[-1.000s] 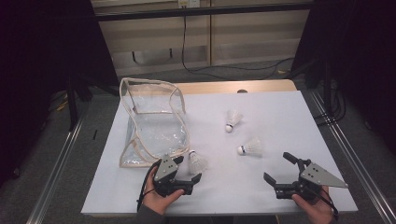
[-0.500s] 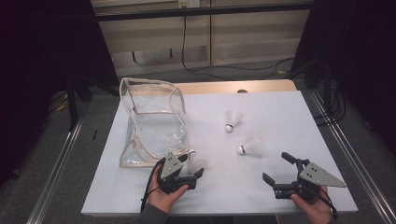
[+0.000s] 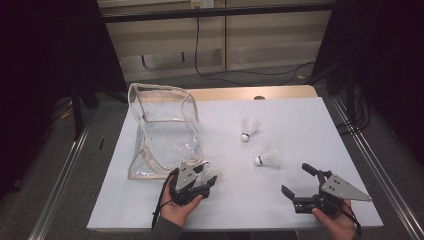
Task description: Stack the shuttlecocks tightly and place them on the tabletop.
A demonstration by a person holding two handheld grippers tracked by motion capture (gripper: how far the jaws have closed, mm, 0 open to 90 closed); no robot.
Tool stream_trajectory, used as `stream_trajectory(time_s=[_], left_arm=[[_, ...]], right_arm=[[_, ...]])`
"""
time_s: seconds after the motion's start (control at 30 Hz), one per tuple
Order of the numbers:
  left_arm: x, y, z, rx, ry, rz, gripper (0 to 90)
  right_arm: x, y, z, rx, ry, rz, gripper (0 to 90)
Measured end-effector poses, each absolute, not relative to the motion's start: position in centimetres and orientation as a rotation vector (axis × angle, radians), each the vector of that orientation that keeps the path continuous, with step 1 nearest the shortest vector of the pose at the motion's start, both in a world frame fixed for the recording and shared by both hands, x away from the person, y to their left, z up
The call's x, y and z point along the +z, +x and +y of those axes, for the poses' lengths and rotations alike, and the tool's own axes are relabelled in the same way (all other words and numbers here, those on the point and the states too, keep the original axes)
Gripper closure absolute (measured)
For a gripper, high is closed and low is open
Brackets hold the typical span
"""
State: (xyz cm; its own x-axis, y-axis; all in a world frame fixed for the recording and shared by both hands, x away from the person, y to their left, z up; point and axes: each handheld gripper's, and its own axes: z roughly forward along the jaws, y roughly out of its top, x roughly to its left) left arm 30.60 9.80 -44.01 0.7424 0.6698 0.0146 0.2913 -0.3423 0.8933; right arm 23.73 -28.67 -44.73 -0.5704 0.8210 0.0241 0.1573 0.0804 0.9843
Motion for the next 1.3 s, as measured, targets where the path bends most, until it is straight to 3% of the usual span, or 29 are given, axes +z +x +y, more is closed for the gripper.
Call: stream_trajectory(time_s=[0.23, 0.93, 1.3], left_arm=[[-44.04, 30.66, 9.67, 0.484, 1.932, 0.737, 52.1], [-44.14, 30.64, 9.21, 0.504, 1.967, 0.723, 53.6], [-44.05, 30.63, 9.27, 0.527, 1.977, 0.732, 79.1]], right_arm=[[-44.68, 23.75, -28.57, 1.530, 0.960, 1.804, 1.9], [-44.58, 23.64, -28.49, 1.530, 0.959, 1.803, 2.0], [-44.56, 23.61, -28.37, 1.534, 0.959, 1.802, 2.1]])
